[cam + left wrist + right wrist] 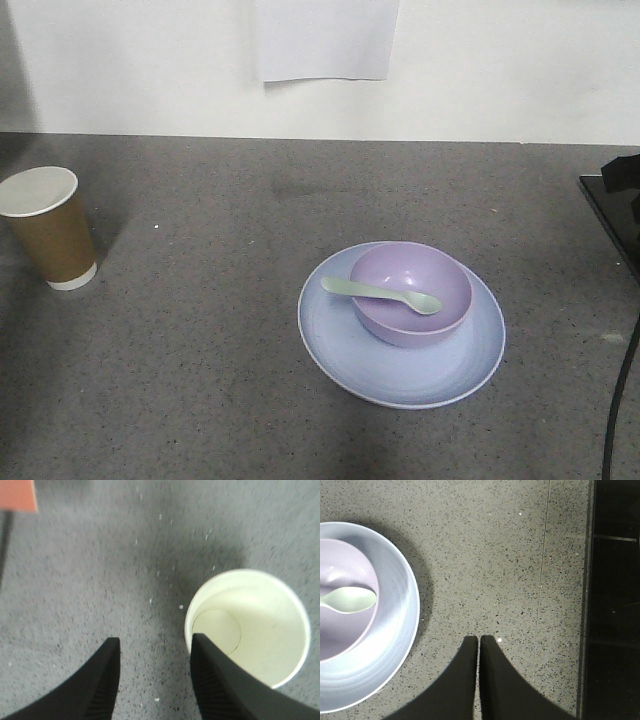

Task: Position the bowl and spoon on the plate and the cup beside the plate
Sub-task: 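Raise the left gripper away from the bowl, then grasp the brown paper cup rim with the left gripper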

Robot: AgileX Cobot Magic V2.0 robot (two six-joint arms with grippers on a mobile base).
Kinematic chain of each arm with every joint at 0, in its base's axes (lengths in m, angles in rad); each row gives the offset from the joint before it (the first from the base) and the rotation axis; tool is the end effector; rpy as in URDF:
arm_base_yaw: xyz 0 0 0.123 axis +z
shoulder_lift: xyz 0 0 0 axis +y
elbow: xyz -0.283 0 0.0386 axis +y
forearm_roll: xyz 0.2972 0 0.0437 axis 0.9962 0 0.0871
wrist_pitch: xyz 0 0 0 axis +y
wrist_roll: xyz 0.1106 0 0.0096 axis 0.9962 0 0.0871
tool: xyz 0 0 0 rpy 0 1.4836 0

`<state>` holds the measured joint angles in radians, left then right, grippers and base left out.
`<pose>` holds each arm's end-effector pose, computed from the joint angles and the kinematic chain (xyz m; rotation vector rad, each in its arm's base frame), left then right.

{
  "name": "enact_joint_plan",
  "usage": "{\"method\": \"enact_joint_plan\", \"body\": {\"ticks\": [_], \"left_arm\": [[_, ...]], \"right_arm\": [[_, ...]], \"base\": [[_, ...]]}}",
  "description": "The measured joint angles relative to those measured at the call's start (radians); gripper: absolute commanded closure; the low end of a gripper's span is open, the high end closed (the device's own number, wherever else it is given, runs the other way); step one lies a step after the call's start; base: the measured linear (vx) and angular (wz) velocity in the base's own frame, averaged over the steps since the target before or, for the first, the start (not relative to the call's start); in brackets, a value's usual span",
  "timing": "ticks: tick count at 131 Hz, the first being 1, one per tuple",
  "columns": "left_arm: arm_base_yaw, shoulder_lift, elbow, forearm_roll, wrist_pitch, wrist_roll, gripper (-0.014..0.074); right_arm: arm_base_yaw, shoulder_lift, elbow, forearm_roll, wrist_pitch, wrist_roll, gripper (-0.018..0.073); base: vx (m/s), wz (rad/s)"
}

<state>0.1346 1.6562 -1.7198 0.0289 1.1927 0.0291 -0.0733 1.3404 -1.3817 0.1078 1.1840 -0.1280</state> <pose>0.4082 0.0583 0.3683 -0.1335 2.6118 0.0967 0.3226 -0.0126 0.3672 -0.0528 2.6170 0.0748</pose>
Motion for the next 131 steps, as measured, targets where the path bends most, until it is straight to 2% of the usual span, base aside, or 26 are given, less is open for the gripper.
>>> {"method": "enact_joint_plan", "body": {"ticks": [36,101,118,131], "left_arm": [[0.0,0.034,0.029,-0.077,-0.009,0.015,0.0266],[0.0,0.129,0.029,-0.097,-0.015,0.018,0.0271],[0.0,0.159,0.029,-0.097,-0.016,0.018,0.0311],[0.0,0.179,0.029,-0.097,-0.016,0.018,0.04]], "right_arm": [[0.0,0.0,0.0,0.0,0.0,0.0,0.0561],[0.0,0.0,0.0,0.0,0.0,0.0,0.0561],[0.0,0.0,0.0,0.0,0.0,0.0,0.0561],[0.0,0.0,0.0,0.0,0.0,0.0,0.0561]], "base": [[0.0,0.0],[0.0,0.0],[0.0,0.0],[0.0,0.0]]}}
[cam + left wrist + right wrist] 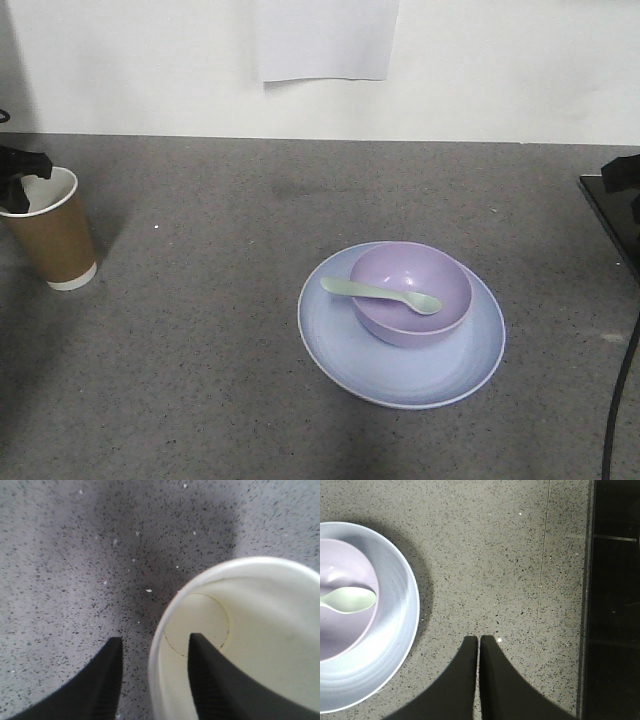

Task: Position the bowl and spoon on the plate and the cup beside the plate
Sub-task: 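Grasp the brown paper cup rim with the left gripper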

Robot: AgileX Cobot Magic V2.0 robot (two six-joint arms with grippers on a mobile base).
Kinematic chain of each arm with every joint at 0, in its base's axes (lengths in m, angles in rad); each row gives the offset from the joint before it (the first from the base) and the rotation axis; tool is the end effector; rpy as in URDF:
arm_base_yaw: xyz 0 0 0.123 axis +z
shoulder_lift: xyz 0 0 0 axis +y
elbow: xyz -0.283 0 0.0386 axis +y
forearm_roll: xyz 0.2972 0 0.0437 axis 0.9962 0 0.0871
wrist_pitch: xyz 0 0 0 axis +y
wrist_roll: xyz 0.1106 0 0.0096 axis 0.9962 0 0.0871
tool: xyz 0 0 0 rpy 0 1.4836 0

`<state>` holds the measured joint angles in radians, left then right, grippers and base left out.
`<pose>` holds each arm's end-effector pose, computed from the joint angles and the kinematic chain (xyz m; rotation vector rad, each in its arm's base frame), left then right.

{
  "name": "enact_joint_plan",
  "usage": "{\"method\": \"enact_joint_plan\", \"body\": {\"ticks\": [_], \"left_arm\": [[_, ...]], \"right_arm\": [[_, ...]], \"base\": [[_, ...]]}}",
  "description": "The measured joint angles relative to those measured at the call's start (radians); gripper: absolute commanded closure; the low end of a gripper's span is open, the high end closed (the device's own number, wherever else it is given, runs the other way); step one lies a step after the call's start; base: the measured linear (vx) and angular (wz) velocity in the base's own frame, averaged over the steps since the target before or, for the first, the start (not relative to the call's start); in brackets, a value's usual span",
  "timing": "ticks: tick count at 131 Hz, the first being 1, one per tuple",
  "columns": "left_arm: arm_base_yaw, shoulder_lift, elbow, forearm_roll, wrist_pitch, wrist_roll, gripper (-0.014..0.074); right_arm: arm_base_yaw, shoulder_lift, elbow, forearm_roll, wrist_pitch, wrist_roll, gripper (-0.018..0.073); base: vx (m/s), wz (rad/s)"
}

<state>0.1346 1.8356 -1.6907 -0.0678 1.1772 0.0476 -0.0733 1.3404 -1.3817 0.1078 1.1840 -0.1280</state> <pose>0.4451 0.0533 0.2818 -0.1433 2.7971 -0.0503 0.3226 -0.0126 0.3672 -0.0528 2.6170 0.0748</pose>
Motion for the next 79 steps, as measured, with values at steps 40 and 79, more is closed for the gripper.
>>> {"method": "enact_joint_plan", "body": {"ticks": [40,79], "left_arm": [[0.0,0.011,-0.001,-0.097,-0.016,0.144,0.0605],[-0.175,0.007,-0.002,-0.144,0.004,0.237,0.0605]], "right_arm": [[0.0,0.0,0.0,0.0,0.0,0.0,0.0561],[0.0,0.0,0.0,0.0,0.0,0.0,0.0561]], "base": [[0.0,0.0],[0.0,0.0]]}}
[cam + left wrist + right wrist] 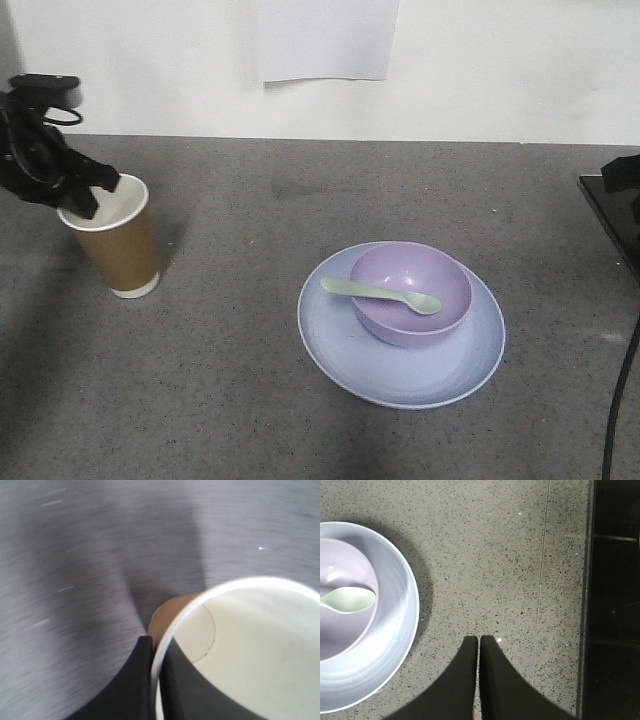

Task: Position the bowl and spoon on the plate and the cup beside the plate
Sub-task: 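Grasp the brown paper cup rim with the left gripper, then slide the cup with the left gripper toward the plate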

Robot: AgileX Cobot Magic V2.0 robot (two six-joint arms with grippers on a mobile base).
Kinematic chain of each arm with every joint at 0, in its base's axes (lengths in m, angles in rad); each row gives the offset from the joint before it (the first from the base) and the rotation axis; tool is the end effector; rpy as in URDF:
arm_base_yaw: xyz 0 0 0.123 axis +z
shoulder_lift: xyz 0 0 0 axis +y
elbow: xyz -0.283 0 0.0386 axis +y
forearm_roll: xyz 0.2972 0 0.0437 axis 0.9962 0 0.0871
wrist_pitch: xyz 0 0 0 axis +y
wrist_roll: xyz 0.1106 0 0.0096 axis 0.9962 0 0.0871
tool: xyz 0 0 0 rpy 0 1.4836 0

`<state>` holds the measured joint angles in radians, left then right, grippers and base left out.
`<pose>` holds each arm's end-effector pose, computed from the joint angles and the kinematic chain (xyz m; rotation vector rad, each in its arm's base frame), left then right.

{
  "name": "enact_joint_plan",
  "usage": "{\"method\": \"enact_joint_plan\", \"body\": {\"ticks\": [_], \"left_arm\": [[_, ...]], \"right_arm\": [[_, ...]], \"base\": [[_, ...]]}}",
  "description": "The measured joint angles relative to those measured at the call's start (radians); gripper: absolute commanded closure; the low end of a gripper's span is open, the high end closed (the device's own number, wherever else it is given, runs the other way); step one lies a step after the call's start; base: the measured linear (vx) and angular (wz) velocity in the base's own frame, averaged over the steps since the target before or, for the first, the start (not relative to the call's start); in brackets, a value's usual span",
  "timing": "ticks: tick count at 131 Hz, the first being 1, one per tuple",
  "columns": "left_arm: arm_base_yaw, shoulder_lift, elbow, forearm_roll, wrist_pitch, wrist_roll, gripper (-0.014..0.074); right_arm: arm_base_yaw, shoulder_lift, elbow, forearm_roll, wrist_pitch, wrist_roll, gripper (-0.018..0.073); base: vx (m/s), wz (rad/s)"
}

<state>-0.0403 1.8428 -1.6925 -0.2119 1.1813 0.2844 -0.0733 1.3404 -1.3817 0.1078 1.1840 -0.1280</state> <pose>0.4480 -0.0397 0.2810 0.3835 2.7577 -0.2344 0.3226 -0.0126 0.3672 -0.0528 2.6170 0.0748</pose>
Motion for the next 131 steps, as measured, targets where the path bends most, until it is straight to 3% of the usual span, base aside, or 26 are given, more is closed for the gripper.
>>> {"method": "enact_joint_plan", "body": {"ticks": [28,52,81,131], "left_arm": [[-0.188,-0.001,0.0,-0.015,-0.046,0.006,0.0605],[-0.278,-0.001,0.0,-0.018,-0.072,0.007,0.0605],[-0.315,-0.001,0.0,-0.038,-0.085,0.005,0.0605],[-0.326,0.007,0.0,-0.055,-0.105,0.004,0.0605]], "right_arm": [[0.0,0.0,0.0,0.0,0.0,0.0,0.0561],[0.0,0.0,0.0,0.0,0.0,0.0,0.0561],[0.0,0.0,0.0,0.0,0.0,0.0,0.0561],[0.0,0.0,0.0,0.0,0.0,0.0,0.0561]], "base": [[0.0,0.0],[0.0,0.0],[0.0,0.0],[0.0,0.0]]}}
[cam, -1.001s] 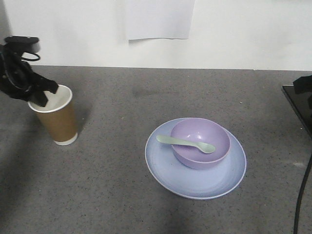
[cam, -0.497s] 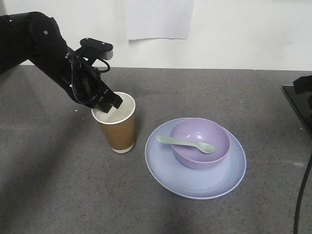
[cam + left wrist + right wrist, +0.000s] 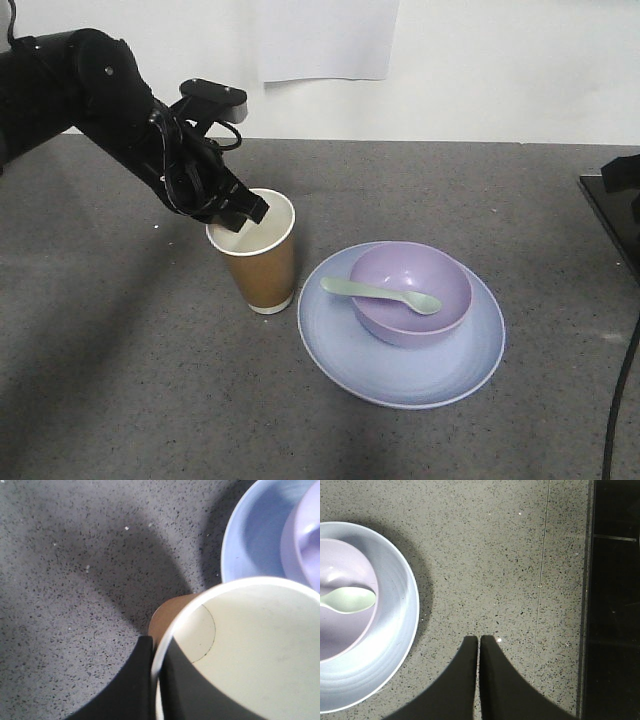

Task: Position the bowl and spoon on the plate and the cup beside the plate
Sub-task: 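Slide the cup with the left gripper toward the plate, then release the cup and lift the left gripper away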

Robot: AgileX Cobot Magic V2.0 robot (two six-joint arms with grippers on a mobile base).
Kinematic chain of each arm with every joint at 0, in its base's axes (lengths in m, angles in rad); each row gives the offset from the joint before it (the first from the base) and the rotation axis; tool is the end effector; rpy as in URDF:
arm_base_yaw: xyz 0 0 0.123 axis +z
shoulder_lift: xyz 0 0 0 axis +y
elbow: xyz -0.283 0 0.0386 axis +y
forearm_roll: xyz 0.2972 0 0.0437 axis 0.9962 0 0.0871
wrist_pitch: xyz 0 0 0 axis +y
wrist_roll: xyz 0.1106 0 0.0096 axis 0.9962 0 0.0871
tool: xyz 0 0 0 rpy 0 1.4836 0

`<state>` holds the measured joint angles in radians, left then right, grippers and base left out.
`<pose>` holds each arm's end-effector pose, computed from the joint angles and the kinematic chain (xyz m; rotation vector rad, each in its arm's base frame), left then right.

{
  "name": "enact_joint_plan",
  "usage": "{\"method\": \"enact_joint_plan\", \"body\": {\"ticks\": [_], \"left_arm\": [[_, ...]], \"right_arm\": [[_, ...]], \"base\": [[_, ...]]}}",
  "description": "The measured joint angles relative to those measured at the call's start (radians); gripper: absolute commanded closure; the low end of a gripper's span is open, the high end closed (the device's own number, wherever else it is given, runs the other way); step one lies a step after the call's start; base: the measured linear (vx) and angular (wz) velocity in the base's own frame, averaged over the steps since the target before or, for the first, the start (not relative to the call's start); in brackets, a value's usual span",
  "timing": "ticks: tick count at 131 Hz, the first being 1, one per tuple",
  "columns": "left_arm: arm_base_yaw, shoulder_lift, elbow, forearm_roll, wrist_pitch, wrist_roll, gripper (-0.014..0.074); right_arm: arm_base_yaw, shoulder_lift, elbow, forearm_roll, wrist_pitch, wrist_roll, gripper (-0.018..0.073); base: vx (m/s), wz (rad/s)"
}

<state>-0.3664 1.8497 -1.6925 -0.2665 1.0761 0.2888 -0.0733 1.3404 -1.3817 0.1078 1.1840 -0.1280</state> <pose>0.4215 -0.1893 0.2833 0.7719 2.5923 -0.3783 0.3226 -0.0126 0.3672 -0.0528 2.6170 0.0748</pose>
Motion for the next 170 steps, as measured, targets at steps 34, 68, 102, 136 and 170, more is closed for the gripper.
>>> {"method": "enact_joint_plan", "body": {"ticks": [34,68,102,136,170], "left_arm": [[0.0,0.015,0.0,0.0,0.003,0.0,0.0605],[0.0,0.016,0.0,0.0,0.003,0.0,0.0593],[0.0,0.016,0.0,0.0,0.002,0.0,0.0511],[0.0,0.024,-0.047,0.001,0.019,0.0,0.0386],[0.0,0.024,-0.156,0.001,0.054,-0.01,0.0343]], "right_arm": [[0.0,0.0,0.0,0.0,0.0,0.0,0.0561],[0.0,0.0,0.0,0.0,0.0,0.0,0.0561],[0.0,0.0,0.0,0.0,0.0,0.0,0.0561],[0.0,0.0,0.0,0.0,0.0,0.0,0.0561],[0.0,0.0,0.0,0.0,0.001,0.0,0.0561]], "base": [[0.0,0.0],[0.0,0.0],[0.0,0.0],[0.0,0.0],[0.0,0.0]]}}
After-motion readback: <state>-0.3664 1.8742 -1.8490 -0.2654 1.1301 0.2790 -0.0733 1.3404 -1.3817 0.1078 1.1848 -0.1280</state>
